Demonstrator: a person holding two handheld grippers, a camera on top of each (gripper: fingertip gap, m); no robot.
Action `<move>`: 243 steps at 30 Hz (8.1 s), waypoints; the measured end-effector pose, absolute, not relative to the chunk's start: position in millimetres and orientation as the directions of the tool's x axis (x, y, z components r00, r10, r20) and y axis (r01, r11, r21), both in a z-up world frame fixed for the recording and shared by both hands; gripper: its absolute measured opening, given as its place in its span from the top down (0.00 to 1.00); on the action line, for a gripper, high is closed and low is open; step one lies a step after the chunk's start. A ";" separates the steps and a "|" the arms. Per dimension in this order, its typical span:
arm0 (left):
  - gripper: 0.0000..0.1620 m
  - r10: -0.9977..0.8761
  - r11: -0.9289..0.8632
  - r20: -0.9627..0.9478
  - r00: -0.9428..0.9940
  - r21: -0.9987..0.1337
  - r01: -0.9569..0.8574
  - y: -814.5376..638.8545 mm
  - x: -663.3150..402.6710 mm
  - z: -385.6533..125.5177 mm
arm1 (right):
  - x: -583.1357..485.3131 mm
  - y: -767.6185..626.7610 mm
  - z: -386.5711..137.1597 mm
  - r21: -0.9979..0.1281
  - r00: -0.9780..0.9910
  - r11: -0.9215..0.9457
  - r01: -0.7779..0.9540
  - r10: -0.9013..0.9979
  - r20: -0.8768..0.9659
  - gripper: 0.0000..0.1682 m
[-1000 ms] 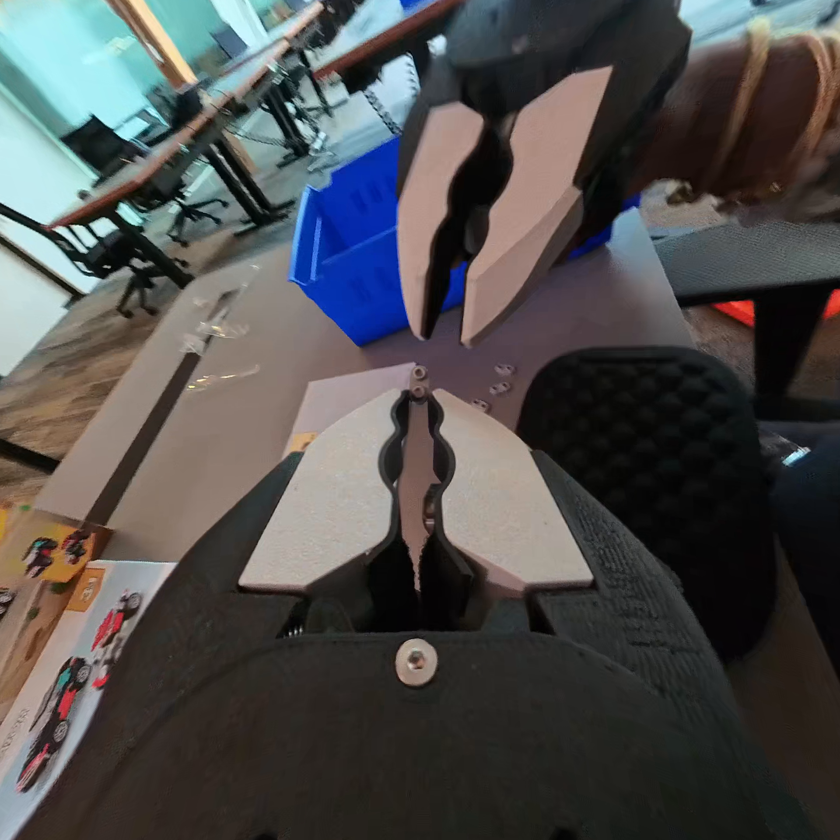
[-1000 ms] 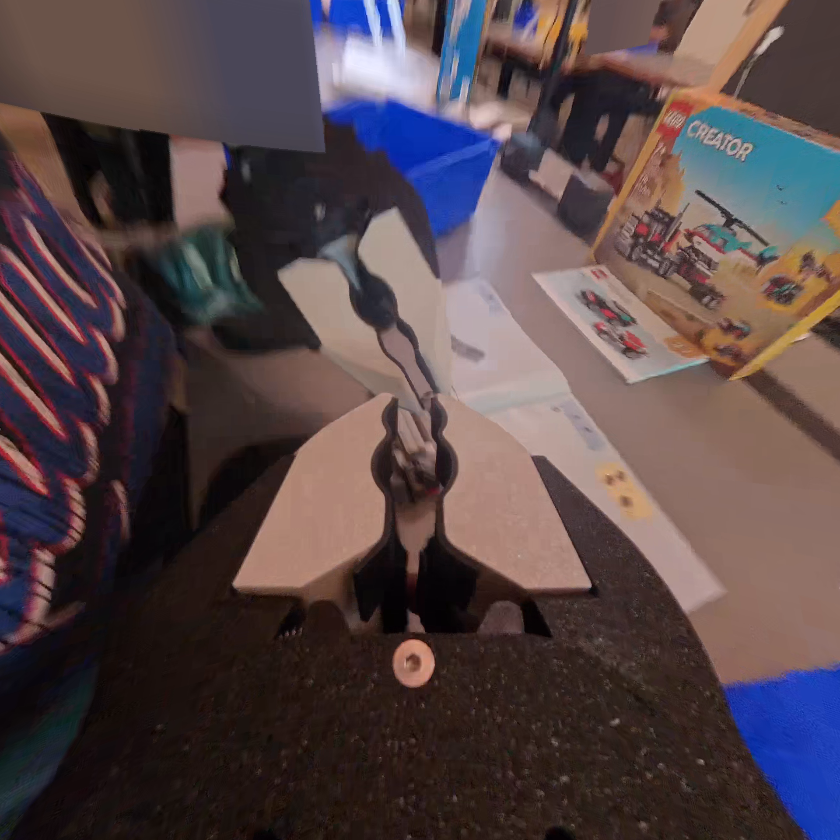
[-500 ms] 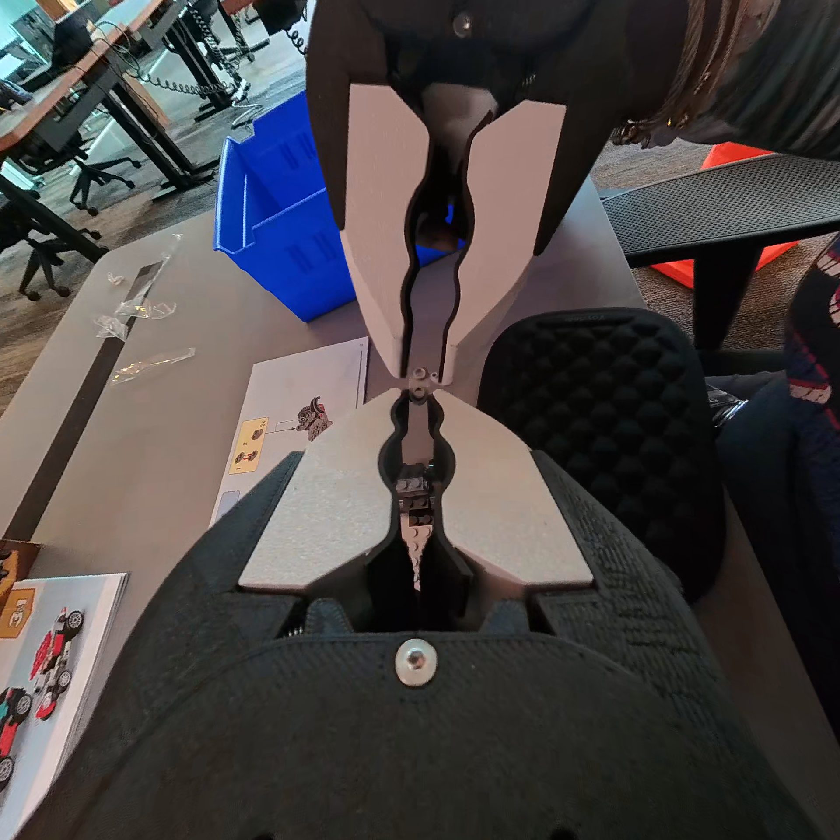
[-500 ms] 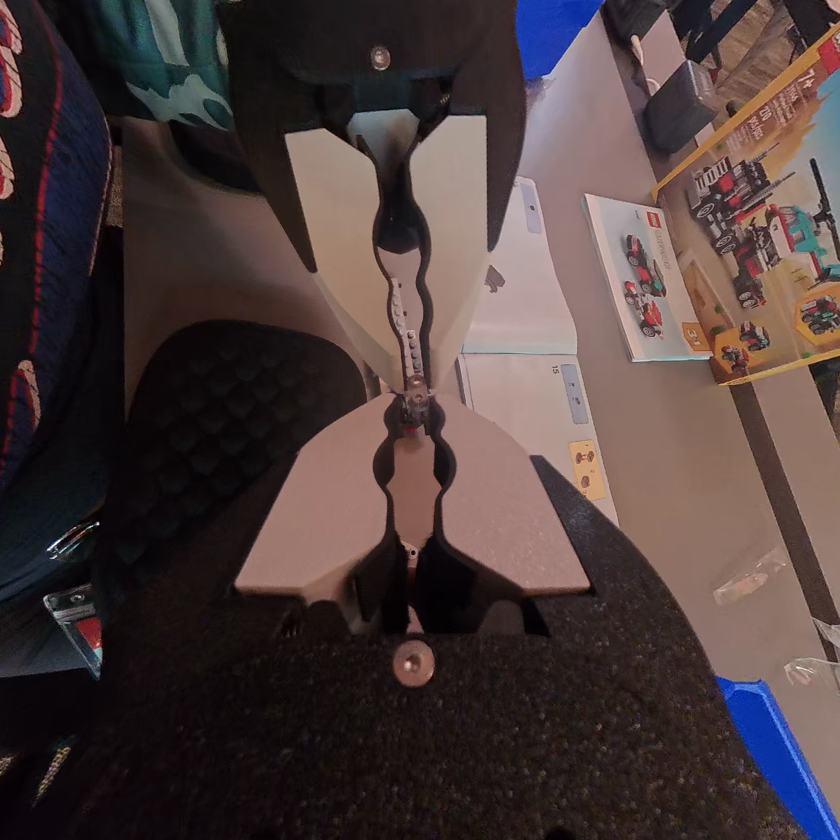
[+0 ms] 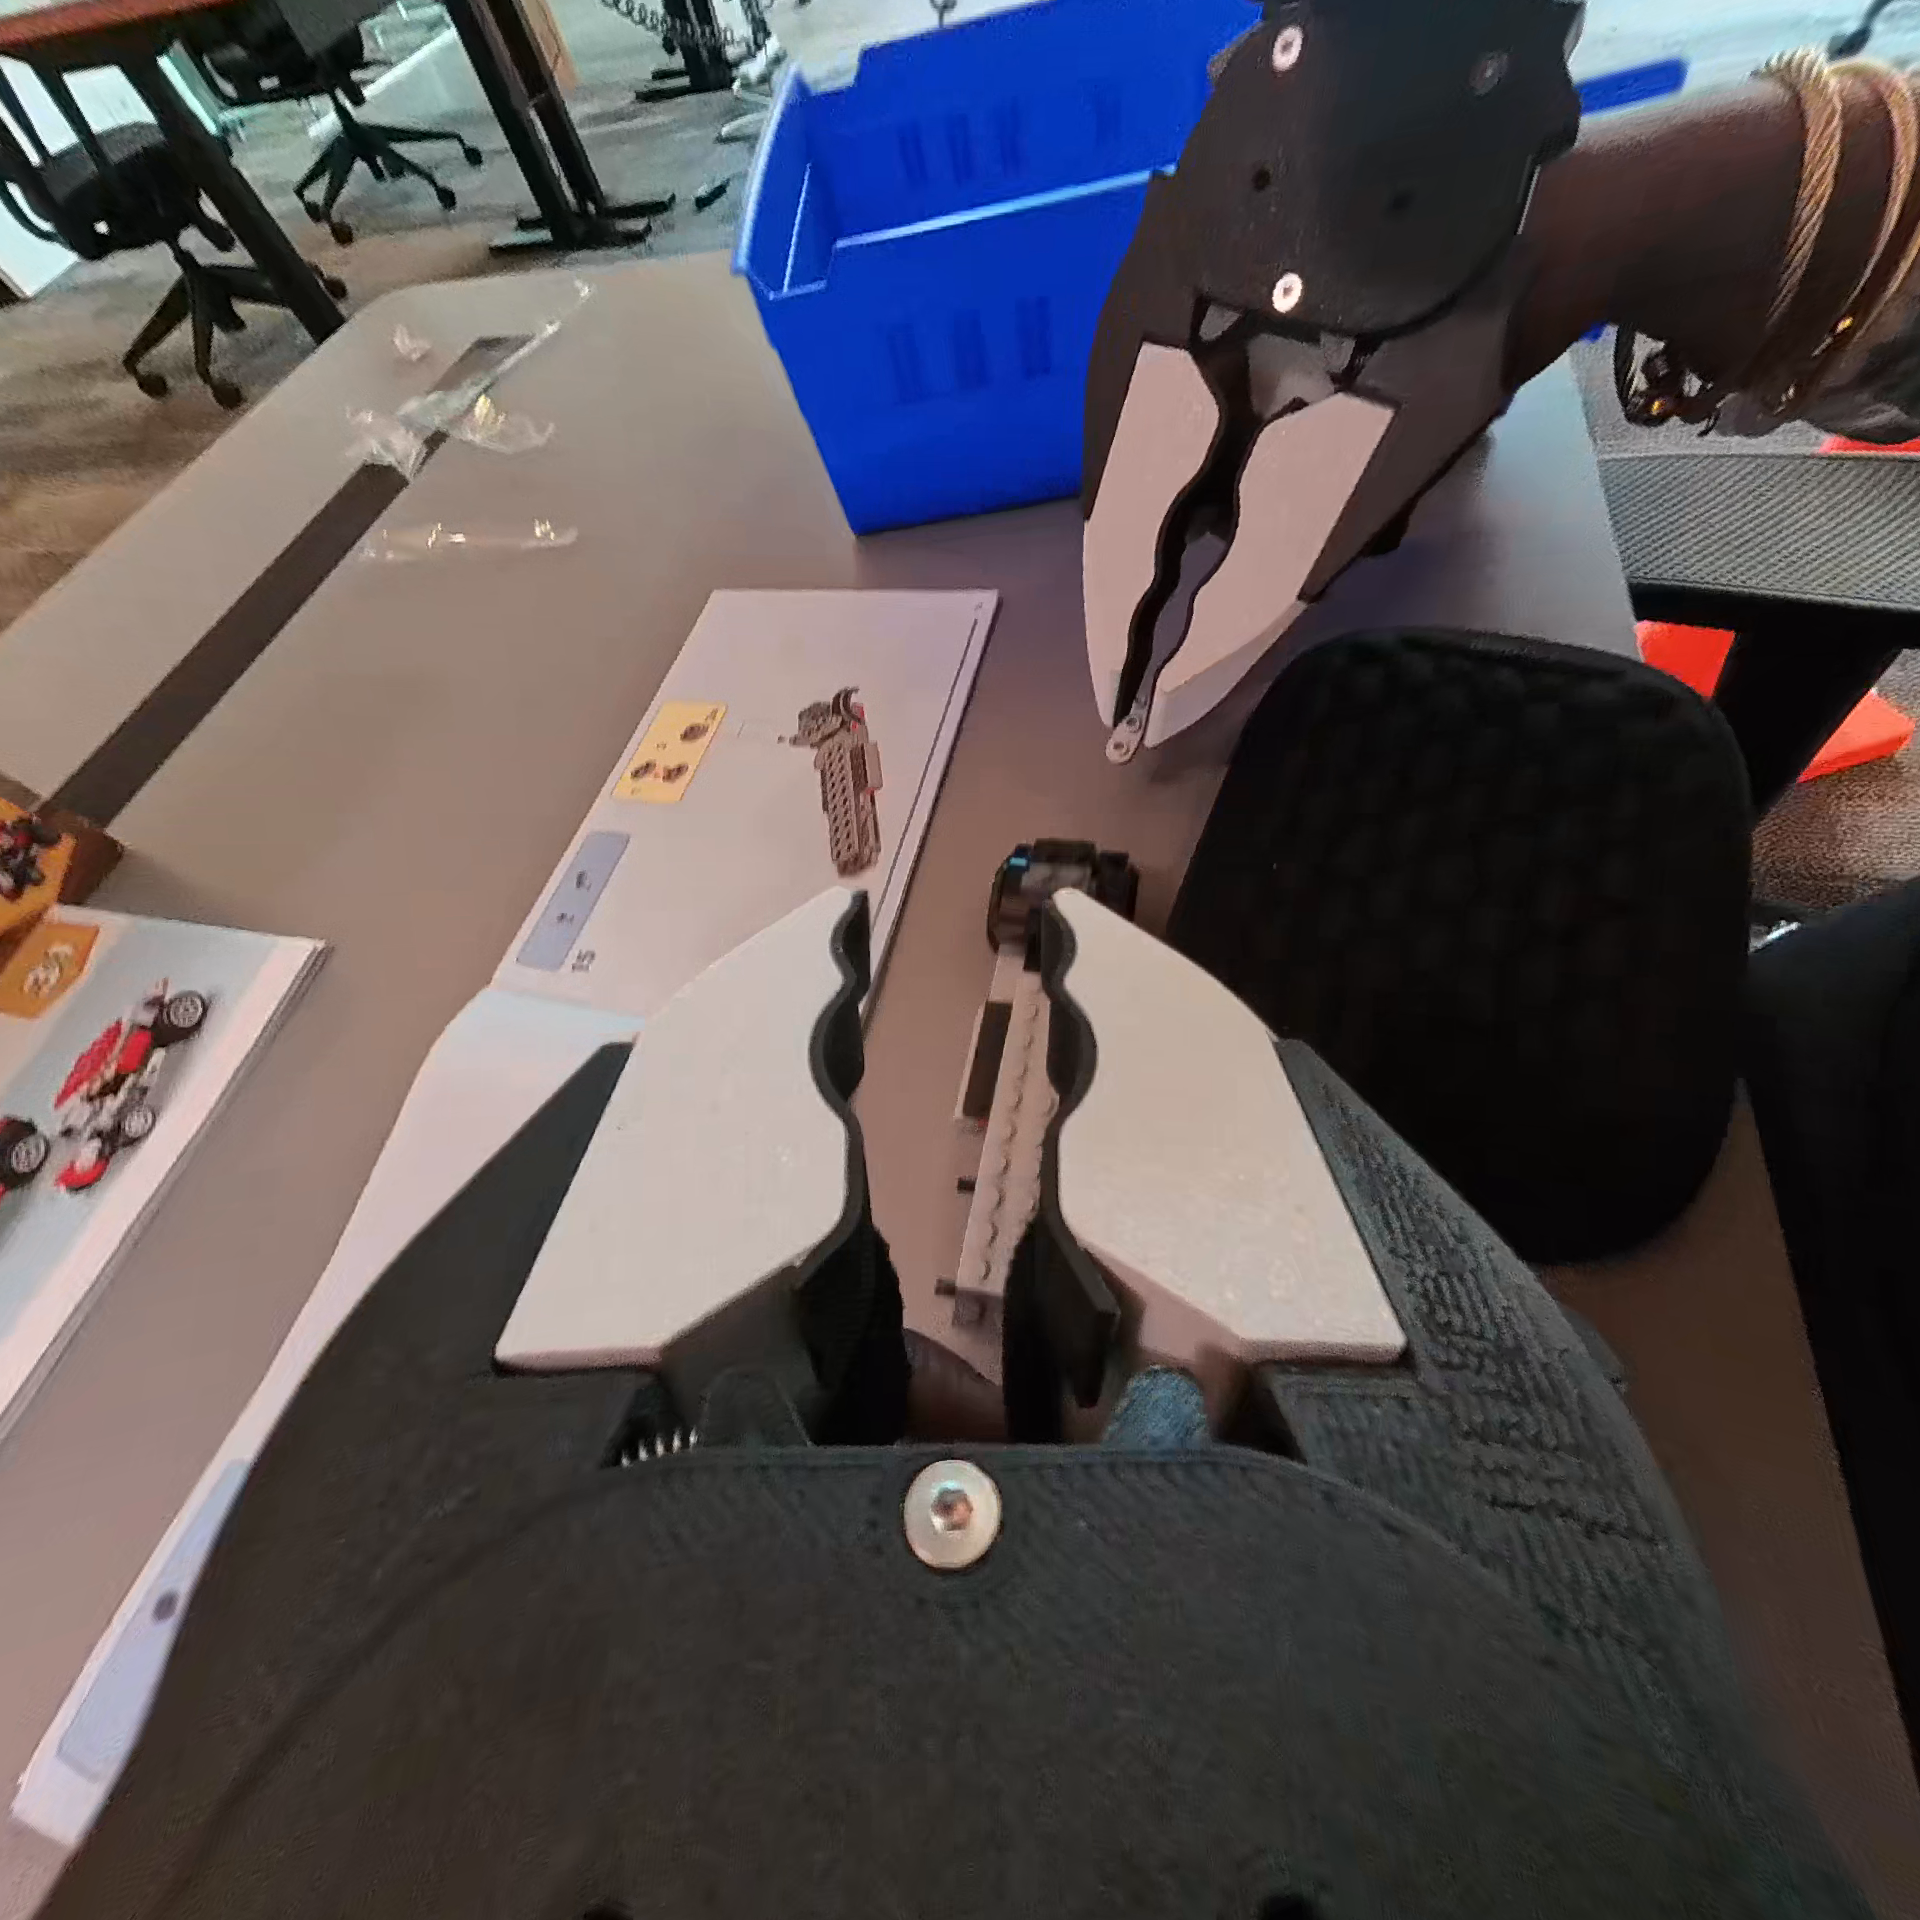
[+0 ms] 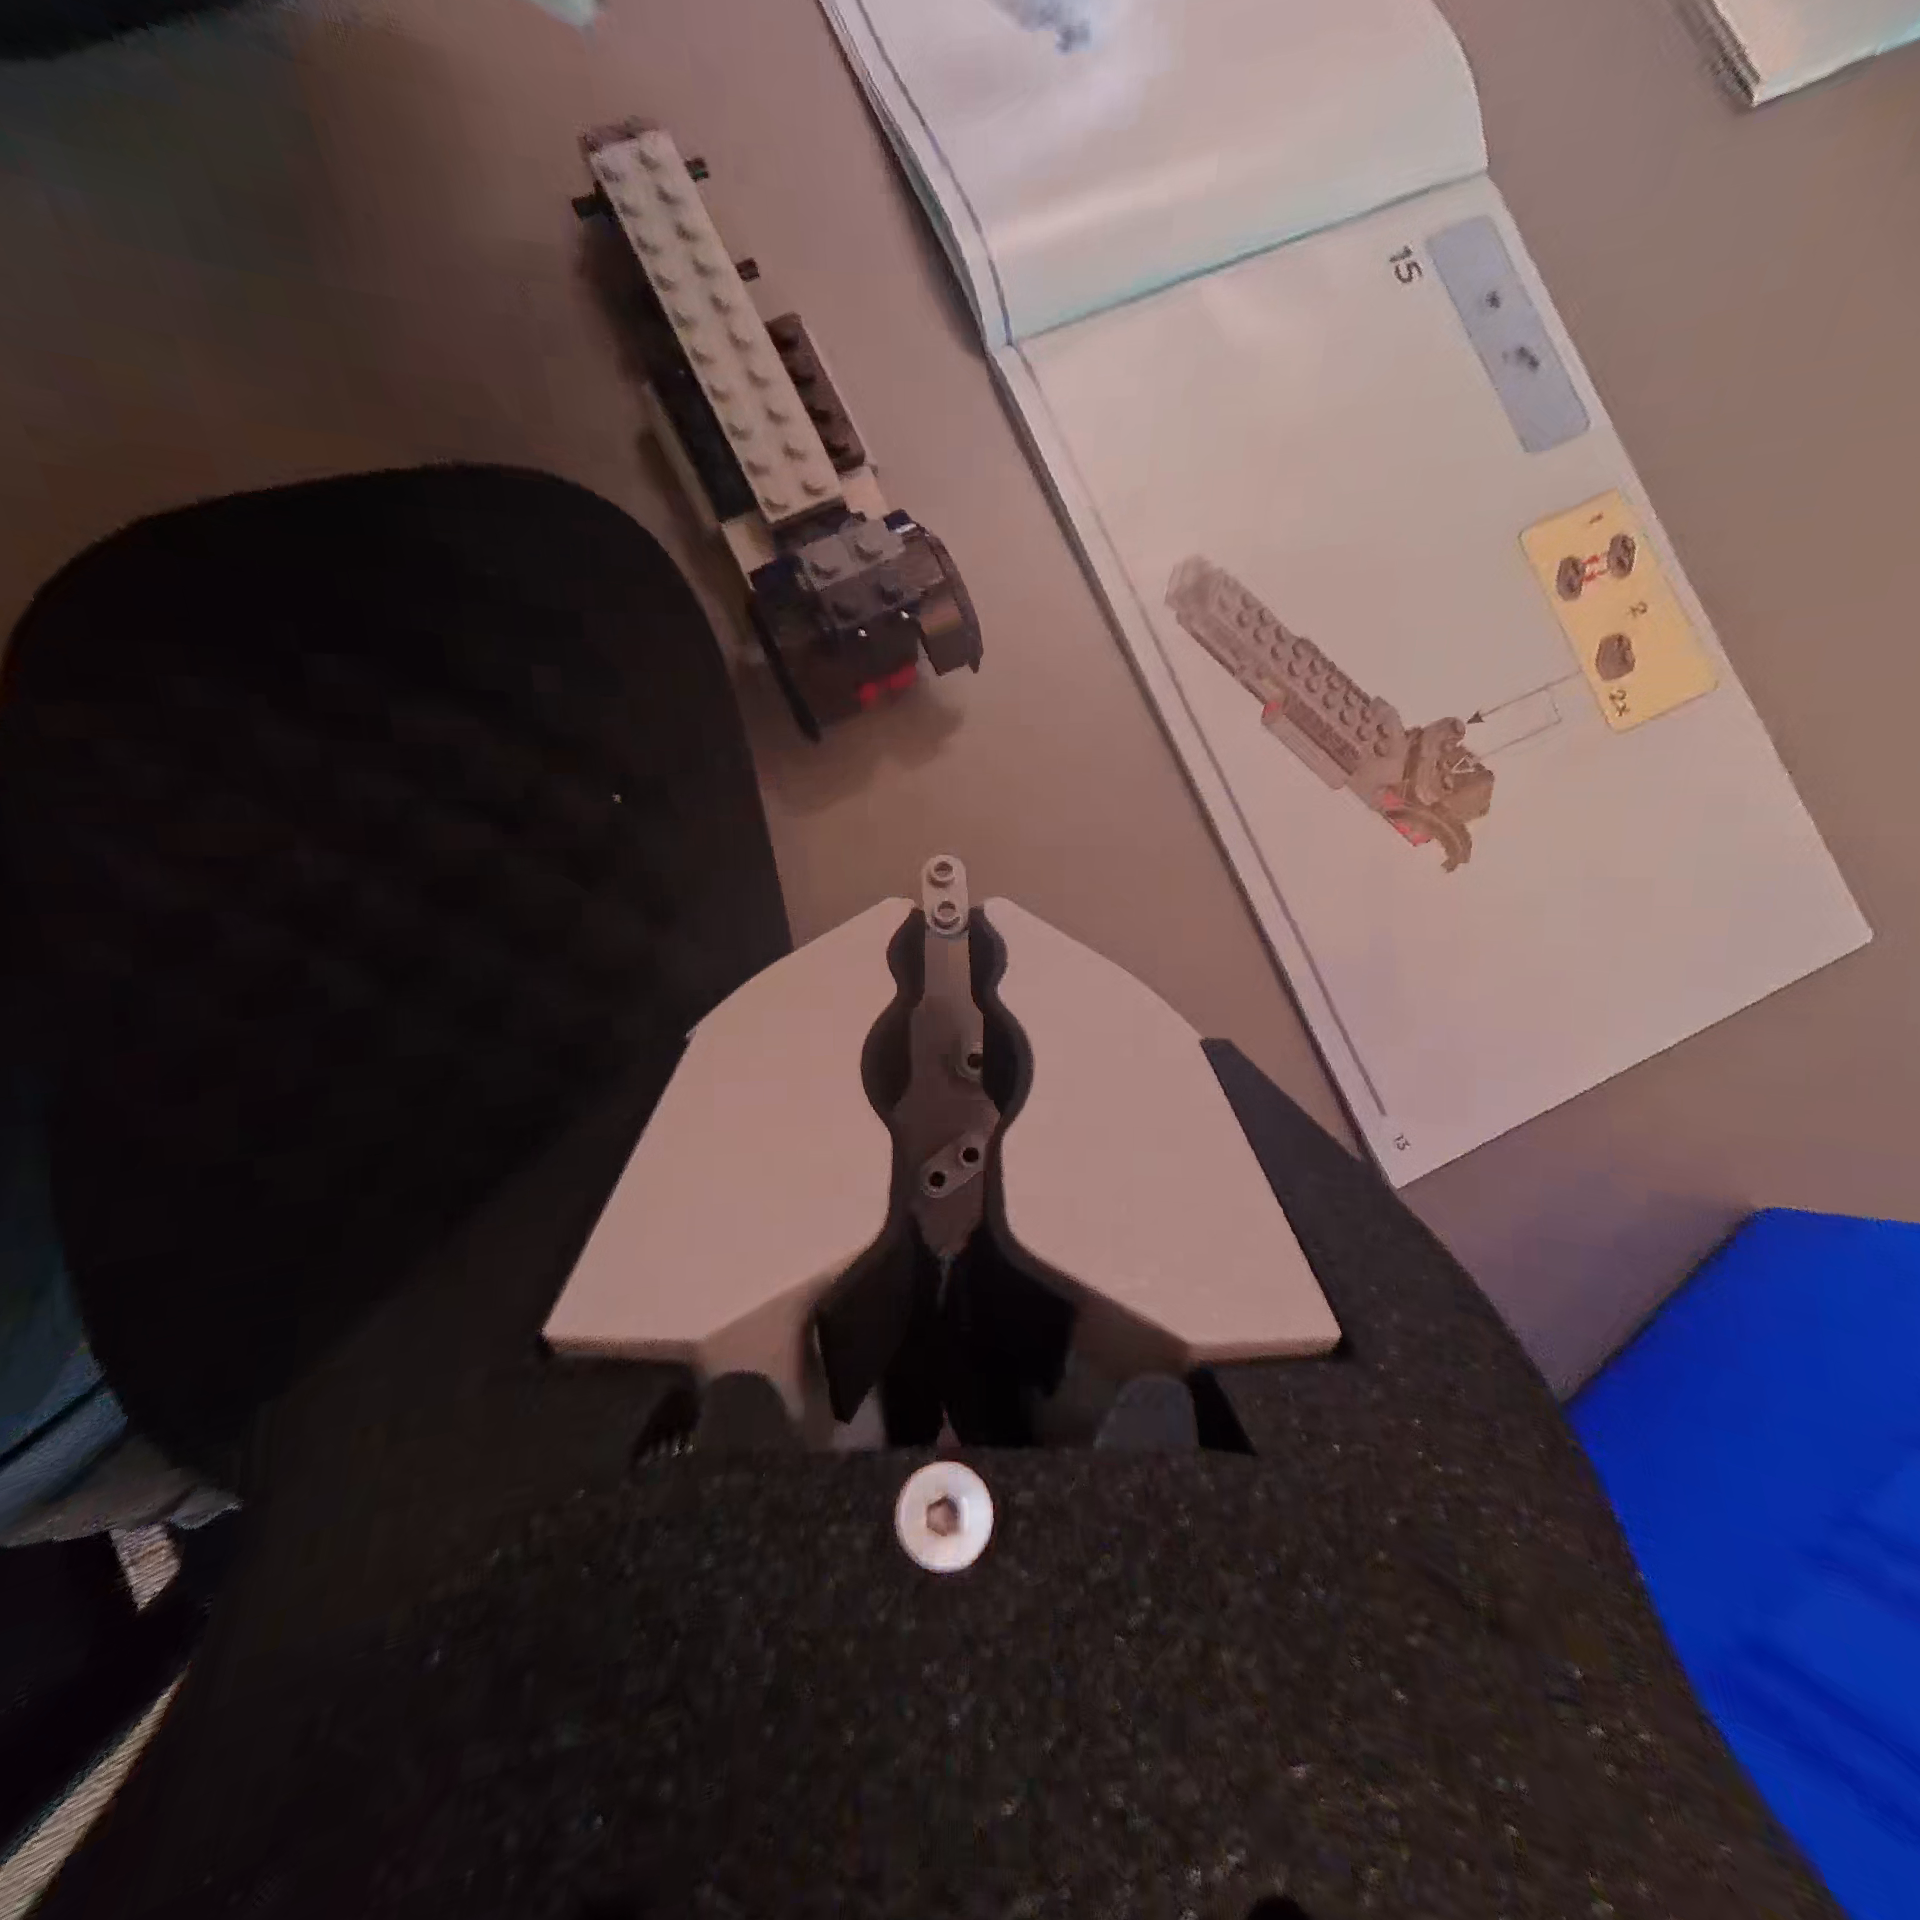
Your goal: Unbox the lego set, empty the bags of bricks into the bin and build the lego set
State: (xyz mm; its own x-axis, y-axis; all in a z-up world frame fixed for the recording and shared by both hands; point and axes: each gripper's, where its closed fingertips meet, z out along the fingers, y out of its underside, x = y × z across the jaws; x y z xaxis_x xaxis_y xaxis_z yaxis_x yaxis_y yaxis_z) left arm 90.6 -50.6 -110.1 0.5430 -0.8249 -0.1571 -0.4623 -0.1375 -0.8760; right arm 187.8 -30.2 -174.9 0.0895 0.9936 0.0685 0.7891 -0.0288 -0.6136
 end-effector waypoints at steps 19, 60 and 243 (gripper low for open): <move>0.79 -0.844 -0.169 -0.144 0.517 -0.843 -0.511 -48.9 87.2 -141.1 | 192.4 -30.4 -193.2 -0.544 0.210 -0.212 0.812 0.976 -0.066 0.91; 0.79 -0.860 -0.260 0.044 0.508 -0.895 -0.363 -46.9 84.1 -131.7 | 290.0 2.3 -64.2 -0.714 0.518 -0.300 0.632 0.850 0.101 0.81; 0.76 -0.735 0.113 -0.114 0.668 -0.993 -0.046 -11.6 50.6 -89.0 | 403.8 45.9 -65.3 -0.685 0.254 -0.011 0.729 0.933 0.255 0.64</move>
